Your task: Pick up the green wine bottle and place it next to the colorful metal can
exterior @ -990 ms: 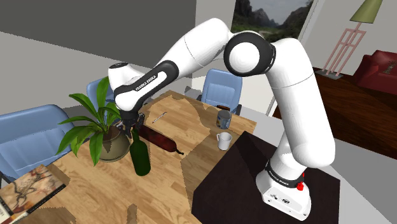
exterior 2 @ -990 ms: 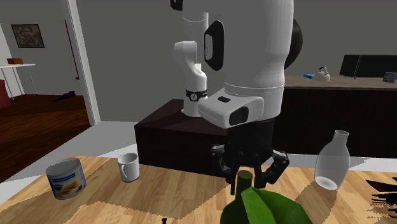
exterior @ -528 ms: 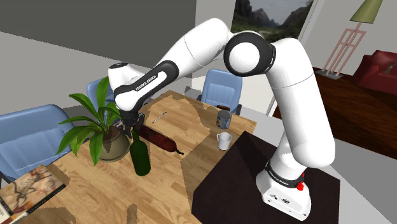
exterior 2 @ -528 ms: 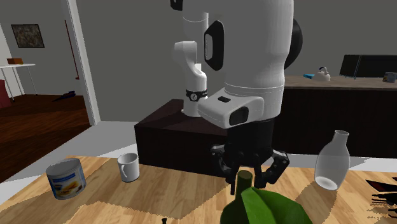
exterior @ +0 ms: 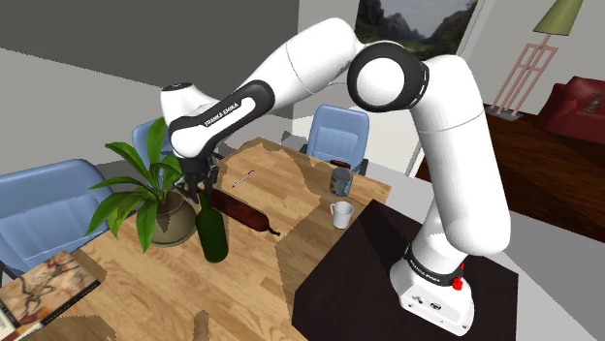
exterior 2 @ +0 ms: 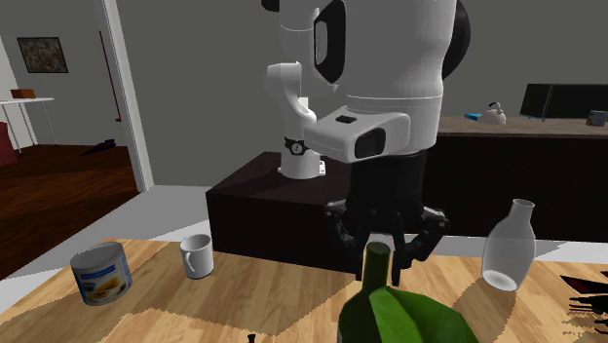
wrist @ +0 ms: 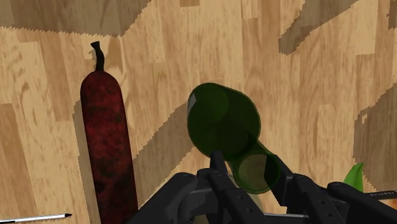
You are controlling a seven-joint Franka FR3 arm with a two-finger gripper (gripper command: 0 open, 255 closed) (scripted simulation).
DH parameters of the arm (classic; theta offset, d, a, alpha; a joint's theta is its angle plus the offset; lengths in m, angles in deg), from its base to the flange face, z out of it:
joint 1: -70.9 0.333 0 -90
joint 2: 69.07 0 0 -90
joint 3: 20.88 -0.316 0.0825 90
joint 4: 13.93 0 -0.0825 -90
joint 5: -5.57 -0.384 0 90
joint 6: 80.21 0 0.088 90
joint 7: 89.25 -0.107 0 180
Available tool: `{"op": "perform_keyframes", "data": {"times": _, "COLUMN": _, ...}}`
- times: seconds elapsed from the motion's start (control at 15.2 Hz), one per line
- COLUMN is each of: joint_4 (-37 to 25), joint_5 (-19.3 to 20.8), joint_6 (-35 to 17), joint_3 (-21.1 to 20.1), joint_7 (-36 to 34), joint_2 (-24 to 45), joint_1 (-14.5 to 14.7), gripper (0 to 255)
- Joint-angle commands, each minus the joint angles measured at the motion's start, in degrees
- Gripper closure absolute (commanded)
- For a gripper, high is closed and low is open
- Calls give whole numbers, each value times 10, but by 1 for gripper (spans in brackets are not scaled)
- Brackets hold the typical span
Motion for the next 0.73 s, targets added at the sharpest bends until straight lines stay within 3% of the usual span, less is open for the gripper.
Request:
{"op": "perform_keyframes", "data": {"times": 0.0, "joint_4": 1, "joint_5": -2, "joint_6": 10, "joint_3": -1, "joint_7": 1, "joint_2": -11, "joint_1": -2, "gripper": 255}}
{"op": "perform_keyframes", "data": {"times": 0.66, "joint_4": -22, "joint_5": -9, "joint_6": 69, "joint_3": -6, "joint_7": 4, "joint_2": -48, "joint_1": -4, "gripper": 255}}
